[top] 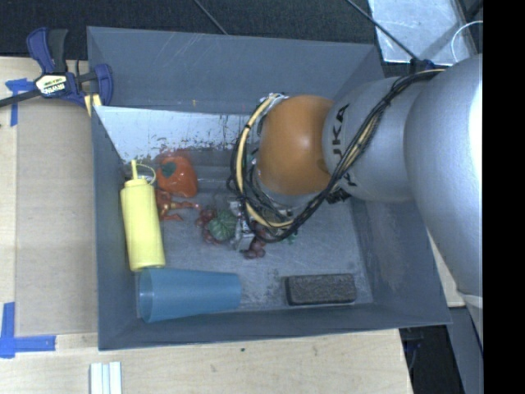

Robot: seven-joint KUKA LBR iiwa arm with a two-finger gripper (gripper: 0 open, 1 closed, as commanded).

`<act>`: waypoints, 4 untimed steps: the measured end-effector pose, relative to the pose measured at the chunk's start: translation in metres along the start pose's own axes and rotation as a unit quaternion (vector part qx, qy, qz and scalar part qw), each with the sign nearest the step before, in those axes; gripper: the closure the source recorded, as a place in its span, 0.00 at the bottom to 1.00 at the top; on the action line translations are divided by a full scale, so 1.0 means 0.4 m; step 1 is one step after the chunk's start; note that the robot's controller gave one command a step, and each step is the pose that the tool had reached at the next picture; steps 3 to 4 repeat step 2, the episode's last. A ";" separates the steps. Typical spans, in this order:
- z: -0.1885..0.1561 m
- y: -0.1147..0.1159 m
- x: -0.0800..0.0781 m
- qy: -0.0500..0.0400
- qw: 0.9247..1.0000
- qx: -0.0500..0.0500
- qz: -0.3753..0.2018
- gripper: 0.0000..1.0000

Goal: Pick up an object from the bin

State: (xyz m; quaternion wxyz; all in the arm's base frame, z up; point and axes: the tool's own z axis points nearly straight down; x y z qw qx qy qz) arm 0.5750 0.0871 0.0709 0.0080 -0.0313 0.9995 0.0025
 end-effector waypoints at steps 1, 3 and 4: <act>0.000 0.000 0.000 0.000 1.000 0.000 0.000 1.00; -0.088 0.000 0.006 0.004 1.000 0.000 0.000 1.00; -0.088 0.000 0.006 0.004 1.000 0.000 0.000 1.00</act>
Offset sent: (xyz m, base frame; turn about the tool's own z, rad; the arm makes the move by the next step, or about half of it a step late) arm 0.0000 0.0001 0.0795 0.0006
